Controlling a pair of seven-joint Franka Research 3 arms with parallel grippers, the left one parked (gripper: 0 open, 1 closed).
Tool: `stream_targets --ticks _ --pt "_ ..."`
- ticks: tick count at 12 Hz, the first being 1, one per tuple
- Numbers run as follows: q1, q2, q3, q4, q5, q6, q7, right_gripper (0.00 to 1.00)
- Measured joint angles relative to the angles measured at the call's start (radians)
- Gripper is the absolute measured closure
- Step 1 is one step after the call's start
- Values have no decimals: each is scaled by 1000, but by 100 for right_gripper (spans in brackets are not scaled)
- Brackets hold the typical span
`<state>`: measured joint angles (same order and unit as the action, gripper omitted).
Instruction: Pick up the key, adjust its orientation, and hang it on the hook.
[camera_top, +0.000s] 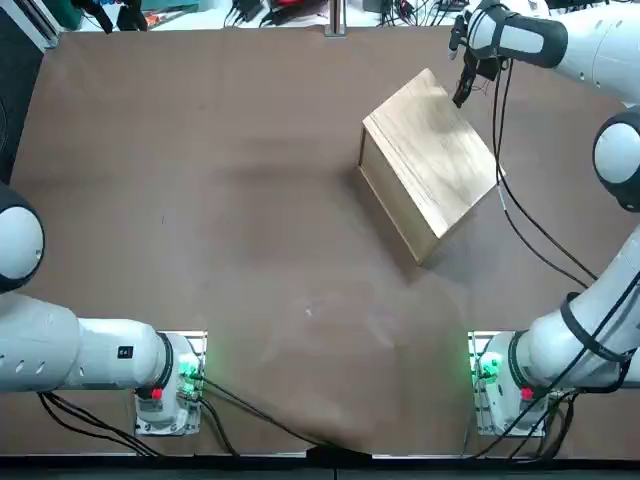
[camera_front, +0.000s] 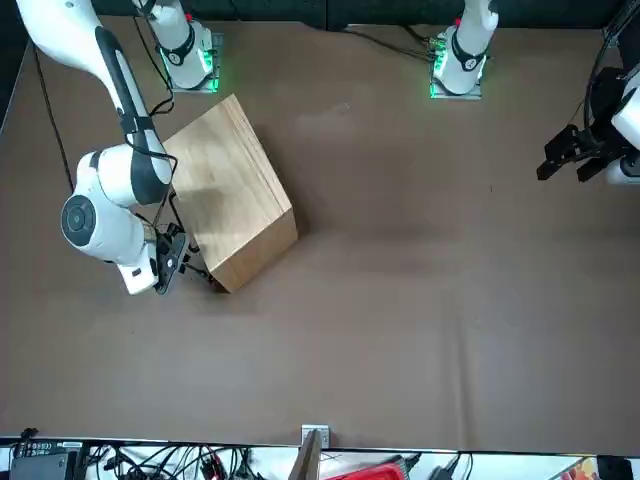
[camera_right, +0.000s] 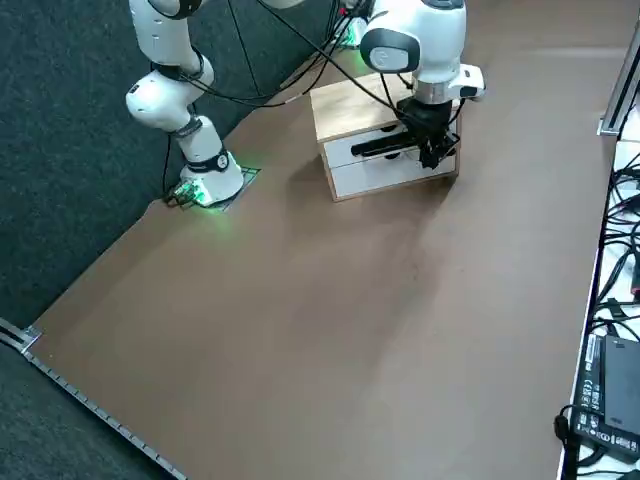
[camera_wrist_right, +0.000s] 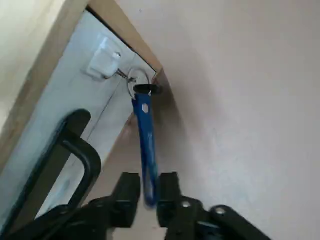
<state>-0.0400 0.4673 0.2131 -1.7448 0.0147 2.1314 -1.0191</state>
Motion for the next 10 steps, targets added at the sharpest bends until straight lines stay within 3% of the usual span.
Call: stream_targets --ticks 7,10 --pt "-25 0 -2 11 51 0 -123 3" --pt "-71 0 -4 49 77 0 -202 0"
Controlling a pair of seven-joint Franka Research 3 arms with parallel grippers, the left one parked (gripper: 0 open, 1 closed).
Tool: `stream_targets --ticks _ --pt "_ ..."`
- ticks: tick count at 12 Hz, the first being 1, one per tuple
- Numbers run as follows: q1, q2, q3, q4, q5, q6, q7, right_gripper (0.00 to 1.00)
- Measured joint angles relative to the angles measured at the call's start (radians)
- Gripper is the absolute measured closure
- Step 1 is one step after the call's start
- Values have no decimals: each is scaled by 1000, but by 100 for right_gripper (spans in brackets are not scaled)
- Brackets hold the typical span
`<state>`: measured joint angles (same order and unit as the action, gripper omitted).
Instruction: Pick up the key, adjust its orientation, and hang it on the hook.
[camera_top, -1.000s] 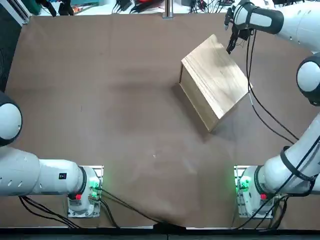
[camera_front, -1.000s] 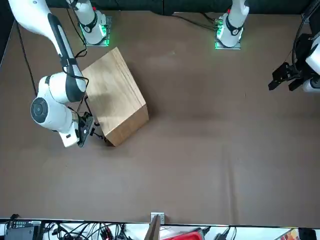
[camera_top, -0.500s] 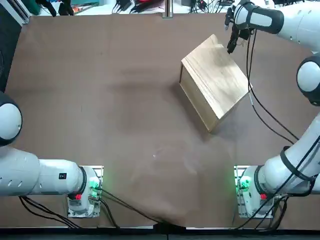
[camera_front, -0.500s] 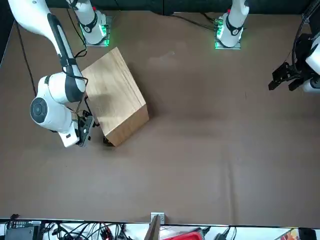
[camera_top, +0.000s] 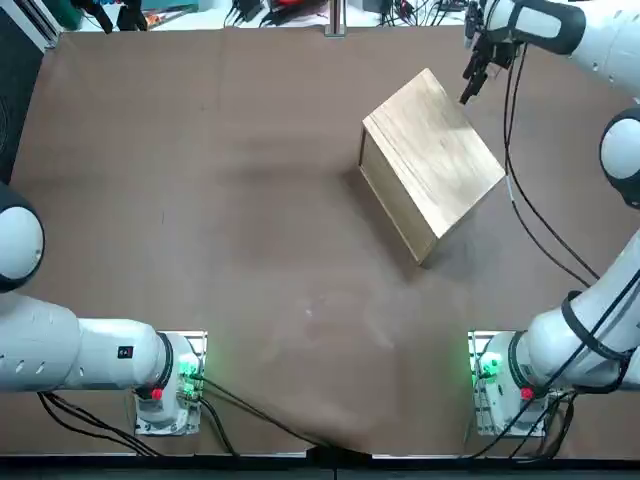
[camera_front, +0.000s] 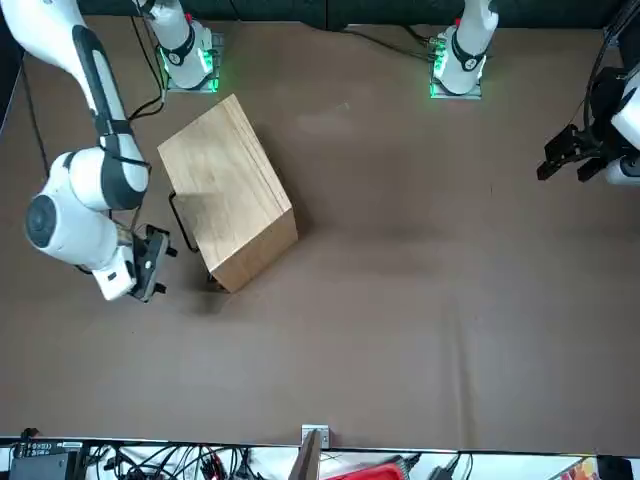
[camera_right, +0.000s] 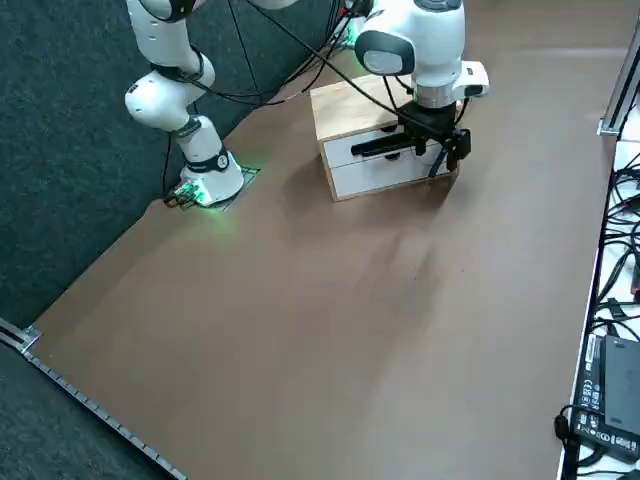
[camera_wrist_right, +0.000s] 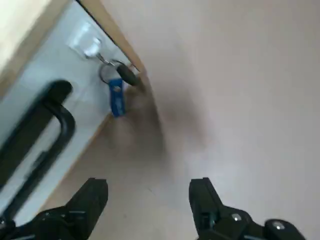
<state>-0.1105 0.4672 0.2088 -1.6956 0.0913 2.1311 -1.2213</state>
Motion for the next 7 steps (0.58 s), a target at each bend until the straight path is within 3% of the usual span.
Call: stream_targets --ticks 4,7 --pt "-60 -2 -1 26 23 -5 5 0" --pt "-84 -28 -1 53 31 -72 117 0"
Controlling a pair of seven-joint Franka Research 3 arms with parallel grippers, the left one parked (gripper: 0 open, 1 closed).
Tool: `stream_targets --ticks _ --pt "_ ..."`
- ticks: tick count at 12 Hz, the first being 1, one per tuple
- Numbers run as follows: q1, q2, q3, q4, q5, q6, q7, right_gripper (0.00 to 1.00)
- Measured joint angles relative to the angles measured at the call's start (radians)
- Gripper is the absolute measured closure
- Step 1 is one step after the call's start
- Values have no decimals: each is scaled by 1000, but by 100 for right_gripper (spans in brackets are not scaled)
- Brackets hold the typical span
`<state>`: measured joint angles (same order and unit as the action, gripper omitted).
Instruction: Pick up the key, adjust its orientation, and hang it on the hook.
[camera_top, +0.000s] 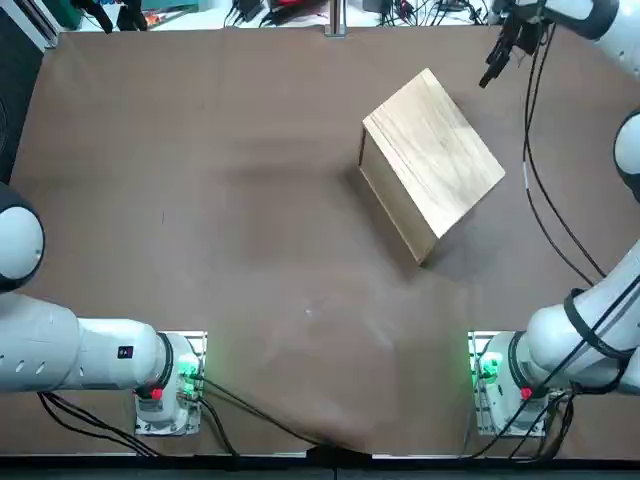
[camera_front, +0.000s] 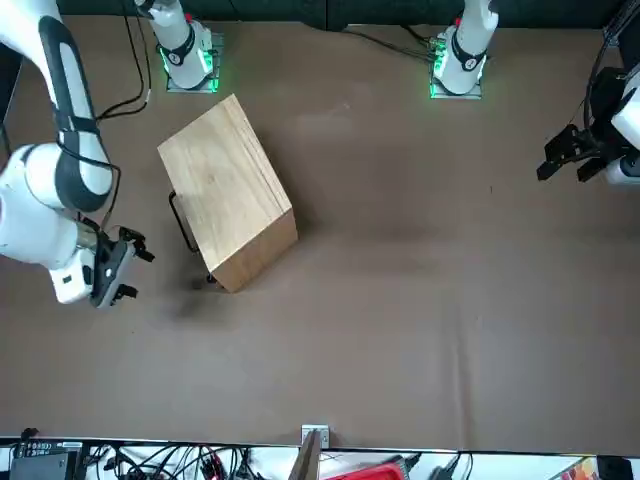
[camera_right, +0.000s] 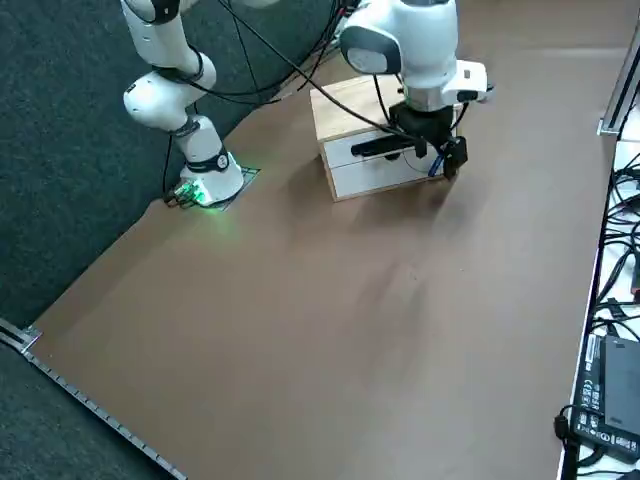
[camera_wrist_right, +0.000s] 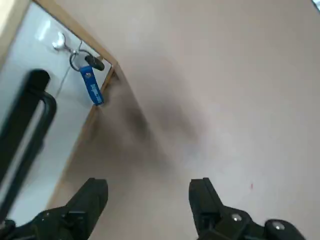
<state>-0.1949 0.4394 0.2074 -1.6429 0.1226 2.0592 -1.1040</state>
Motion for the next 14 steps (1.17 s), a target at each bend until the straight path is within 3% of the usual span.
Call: stream_targets --ticks 14 --pt "0 -285 -29 13 -9 -325 787 0"
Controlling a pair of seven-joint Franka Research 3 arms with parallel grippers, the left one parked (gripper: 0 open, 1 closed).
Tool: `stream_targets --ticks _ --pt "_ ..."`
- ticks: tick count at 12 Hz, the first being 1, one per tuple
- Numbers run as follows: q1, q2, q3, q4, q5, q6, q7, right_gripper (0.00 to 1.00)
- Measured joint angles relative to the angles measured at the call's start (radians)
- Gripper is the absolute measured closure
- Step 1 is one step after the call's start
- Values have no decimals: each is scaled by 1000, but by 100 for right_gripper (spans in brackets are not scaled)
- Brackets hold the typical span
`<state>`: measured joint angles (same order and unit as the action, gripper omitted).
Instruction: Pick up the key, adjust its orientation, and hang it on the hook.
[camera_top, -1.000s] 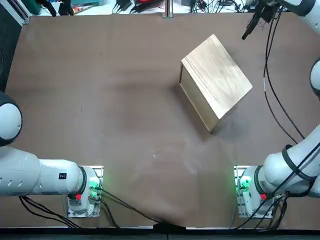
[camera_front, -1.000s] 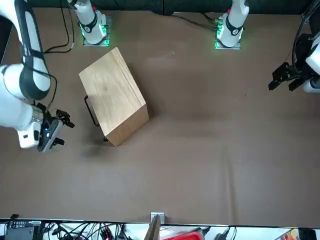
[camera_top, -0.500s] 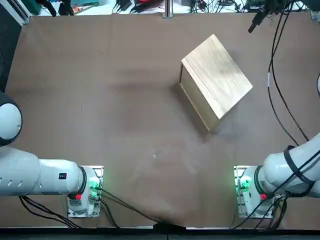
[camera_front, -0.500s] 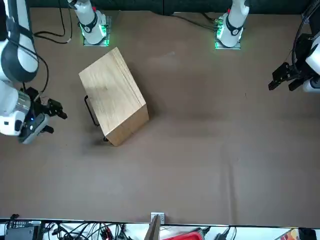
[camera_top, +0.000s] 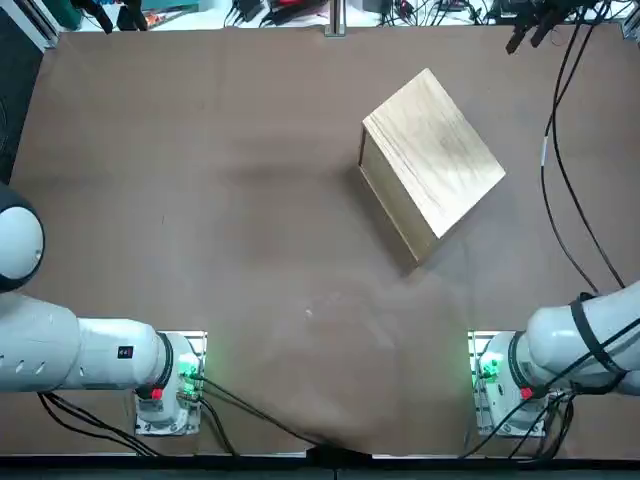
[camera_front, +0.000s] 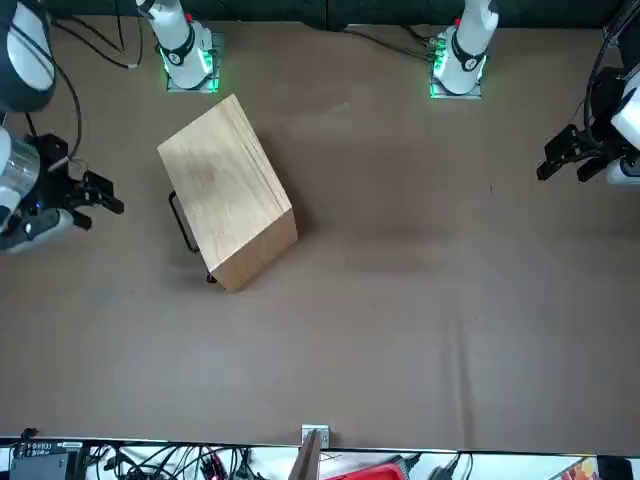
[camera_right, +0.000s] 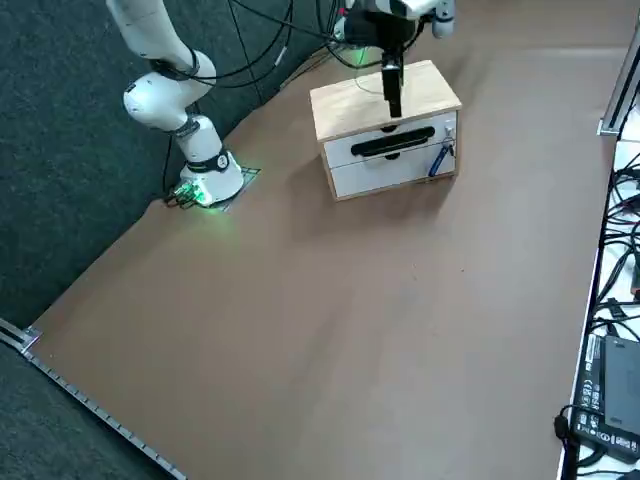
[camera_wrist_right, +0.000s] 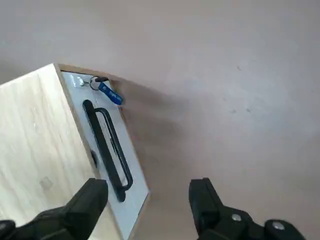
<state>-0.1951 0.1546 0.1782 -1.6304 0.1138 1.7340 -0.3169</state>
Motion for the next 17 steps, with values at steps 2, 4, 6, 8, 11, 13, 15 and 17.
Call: stream_targets --ticks 2,4,6,8,11,13,15,17 --pt "3 -30 0 0 -16 -29 81 0" --pt "12 -57 0 0 -32 -56 166 0" --pt "51 -74 -23 4 -42 -80 226 0" --pt "128 -80 -96 21 -47 -96 274 0" --pt "206 -81 -187 69 -48 -132 310 0" --pt "214 -81 -204 83 -49 -140 316 0" --pt "214 -81 -208 84 -57 -143 325 0" --pt "217 -80 -208 84 -66 -143 338 0"
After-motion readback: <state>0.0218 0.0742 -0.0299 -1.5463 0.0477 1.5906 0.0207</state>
